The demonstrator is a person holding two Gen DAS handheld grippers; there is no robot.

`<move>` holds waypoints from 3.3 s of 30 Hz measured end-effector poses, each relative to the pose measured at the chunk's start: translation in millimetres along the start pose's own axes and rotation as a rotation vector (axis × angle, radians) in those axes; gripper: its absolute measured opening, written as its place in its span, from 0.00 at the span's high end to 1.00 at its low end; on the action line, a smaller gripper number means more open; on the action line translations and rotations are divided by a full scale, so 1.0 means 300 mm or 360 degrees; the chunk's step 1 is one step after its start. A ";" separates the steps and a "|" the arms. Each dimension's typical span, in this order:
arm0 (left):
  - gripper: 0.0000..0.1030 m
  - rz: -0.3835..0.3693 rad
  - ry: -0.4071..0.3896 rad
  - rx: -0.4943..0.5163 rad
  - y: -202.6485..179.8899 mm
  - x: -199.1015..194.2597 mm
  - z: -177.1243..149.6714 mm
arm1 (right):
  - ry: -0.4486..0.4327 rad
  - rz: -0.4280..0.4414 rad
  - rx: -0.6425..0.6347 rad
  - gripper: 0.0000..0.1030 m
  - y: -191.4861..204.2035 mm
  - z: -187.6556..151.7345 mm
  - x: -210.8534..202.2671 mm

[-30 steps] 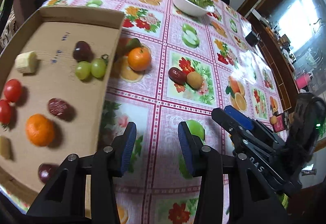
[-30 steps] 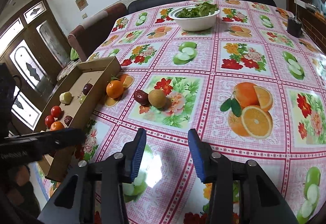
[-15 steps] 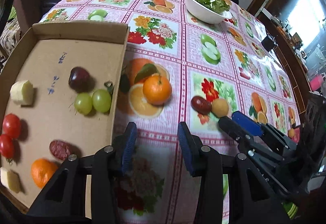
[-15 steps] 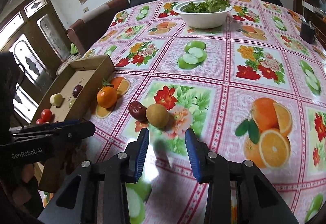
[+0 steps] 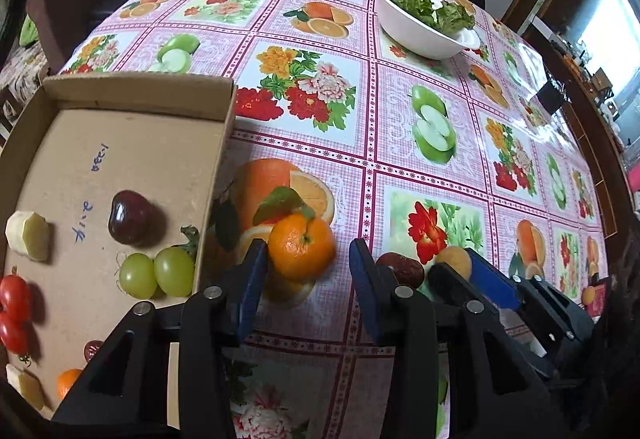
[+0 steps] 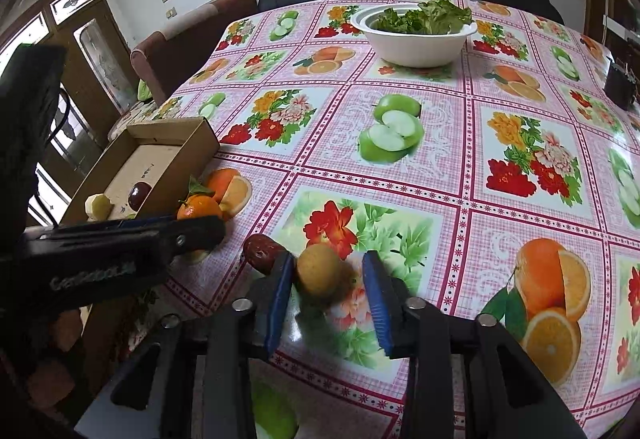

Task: Organize fruits
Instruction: 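Grasp a mandarin orange with the left tool while the right tool grasps a brown kiwi, then carry the mandarin with the left tool while the right tool carries the kiwi to the box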

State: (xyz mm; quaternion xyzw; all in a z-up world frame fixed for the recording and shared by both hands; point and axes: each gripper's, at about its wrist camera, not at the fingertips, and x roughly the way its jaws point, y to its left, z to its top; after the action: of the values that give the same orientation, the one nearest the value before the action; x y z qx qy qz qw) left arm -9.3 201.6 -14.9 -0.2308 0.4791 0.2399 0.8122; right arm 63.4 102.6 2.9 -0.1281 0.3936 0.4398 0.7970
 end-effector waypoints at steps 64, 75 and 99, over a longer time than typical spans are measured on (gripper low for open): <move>0.69 0.0239 -0.0430 -0.0171 0.357 -0.451 -0.209 | -0.0137 0.0261 -0.0103 0.76 0.370 -0.069 -0.252; 0.69 0.0243 -0.0424 -0.0239 0.441 -0.453 -0.191 | -0.0134 0.0282 -0.0156 0.76 0.425 -0.035 -0.227; 0.69 0.0275 -0.0275 -0.0298 0.548 -0.298 0.012 | -0.0055 0.0345 -0.0178 0.76 0.538 0.195 0.014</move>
State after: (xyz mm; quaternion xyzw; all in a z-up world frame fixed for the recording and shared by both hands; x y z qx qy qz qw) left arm -145.4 316.7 42.4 -0.2420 0.4011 0.3715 0.8016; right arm -34.6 231.1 61.2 -0.1215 0.3661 0.5469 0.7430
